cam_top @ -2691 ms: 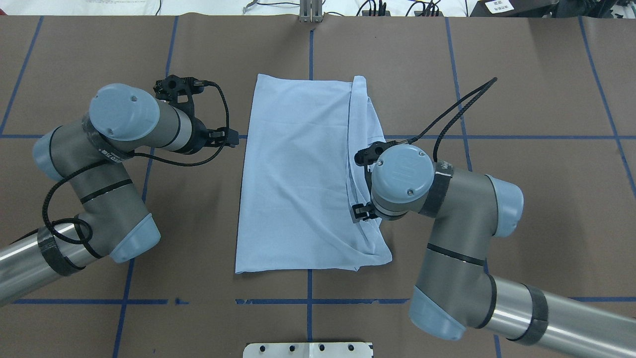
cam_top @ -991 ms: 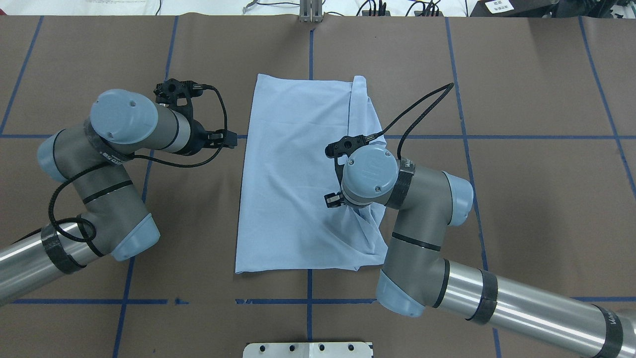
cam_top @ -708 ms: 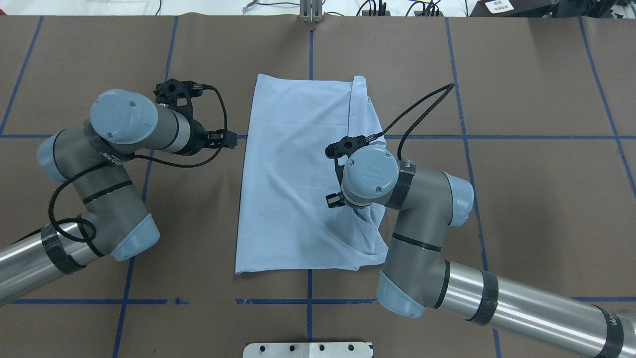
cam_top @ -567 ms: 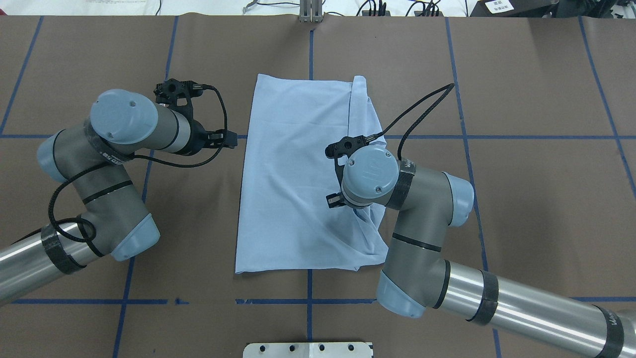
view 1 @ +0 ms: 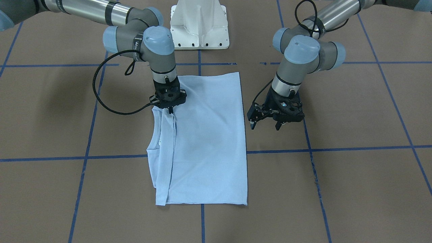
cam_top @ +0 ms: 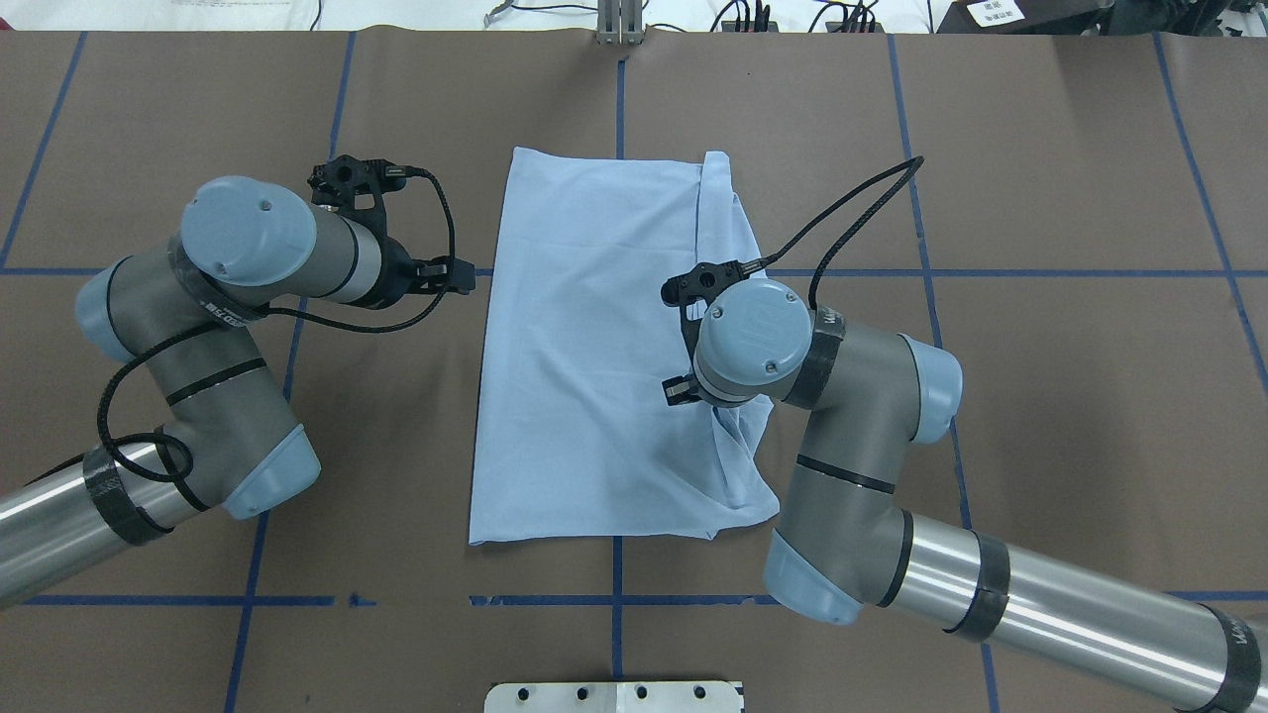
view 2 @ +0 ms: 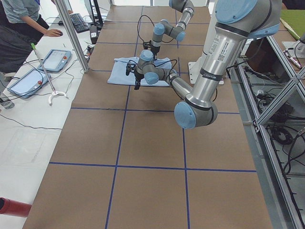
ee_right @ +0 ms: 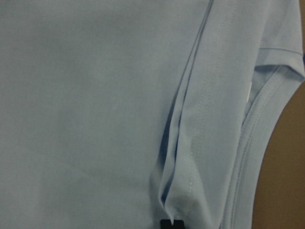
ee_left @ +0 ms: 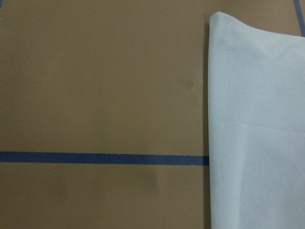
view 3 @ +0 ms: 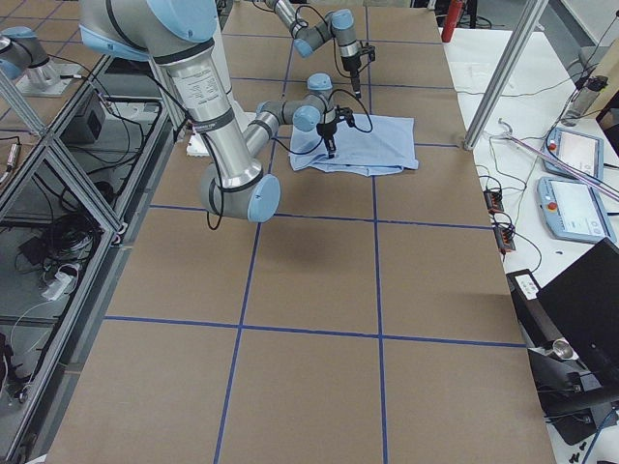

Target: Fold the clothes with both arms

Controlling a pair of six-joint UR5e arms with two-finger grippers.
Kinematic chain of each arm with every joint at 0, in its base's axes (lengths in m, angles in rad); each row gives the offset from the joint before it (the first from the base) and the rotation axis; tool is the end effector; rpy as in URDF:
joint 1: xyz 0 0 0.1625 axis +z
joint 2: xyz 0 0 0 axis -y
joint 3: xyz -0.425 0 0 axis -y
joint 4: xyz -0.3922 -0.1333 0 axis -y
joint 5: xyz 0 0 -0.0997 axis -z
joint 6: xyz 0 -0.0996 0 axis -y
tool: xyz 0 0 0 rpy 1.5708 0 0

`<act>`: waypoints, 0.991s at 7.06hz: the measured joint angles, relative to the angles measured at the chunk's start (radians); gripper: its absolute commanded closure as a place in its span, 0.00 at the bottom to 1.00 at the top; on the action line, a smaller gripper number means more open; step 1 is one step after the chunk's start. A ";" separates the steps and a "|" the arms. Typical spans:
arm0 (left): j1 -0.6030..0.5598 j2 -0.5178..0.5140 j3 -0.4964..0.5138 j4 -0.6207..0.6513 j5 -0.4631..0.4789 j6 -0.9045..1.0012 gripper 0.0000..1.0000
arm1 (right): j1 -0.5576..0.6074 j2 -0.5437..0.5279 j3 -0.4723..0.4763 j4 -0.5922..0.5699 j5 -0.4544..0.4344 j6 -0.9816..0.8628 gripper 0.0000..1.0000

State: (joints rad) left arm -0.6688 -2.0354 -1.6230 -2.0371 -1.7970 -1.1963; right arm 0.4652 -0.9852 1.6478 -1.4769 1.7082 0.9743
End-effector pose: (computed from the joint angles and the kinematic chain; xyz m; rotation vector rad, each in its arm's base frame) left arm 0.4549 -0.5009 0.3195 0.3079 0.9526 -0.1582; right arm -0.5579 -0.4139 0.2787 0.2699 -0.7185 -0.1768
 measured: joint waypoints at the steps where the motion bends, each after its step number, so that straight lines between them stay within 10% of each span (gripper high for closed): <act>1: 0.000 -0.002 0.000 0.000 0.000 -0.001 0.00 | 0.009 -0.036 0.032 -0.001 0.002 0.000 1.00; 2: 0.000 -0.004 0.000 0.001 -0.001 -0.003 0.00 | 0.015 -0.089 0.064 -0.001 0.003 0.000 1.00; 3: 0.000 -0.003 -0.001 0.001 -0.001 -0.004 0.00 | 0.018 -0.148 0.103 -0.001 0.004 0.001 0.70; 4: 0.000 -0.002 -0.001 0.001 -0.001 -0.003 0.00 | 0.024 -0.196 0.142 -0.010 0.008 0.000 0.01; 7: 0.000 -0.004 -0.001 0.003 -0.002 0.001 0.00 | 0.079 -0.155 0.138 -0.055 0.021 -0.026 0.00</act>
State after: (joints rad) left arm -0.6688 -2.0395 -1.6241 -2.0346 -1.7988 -1.1953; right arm 0.5437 -1.1404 1.7855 -1.5317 1.7293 0.9486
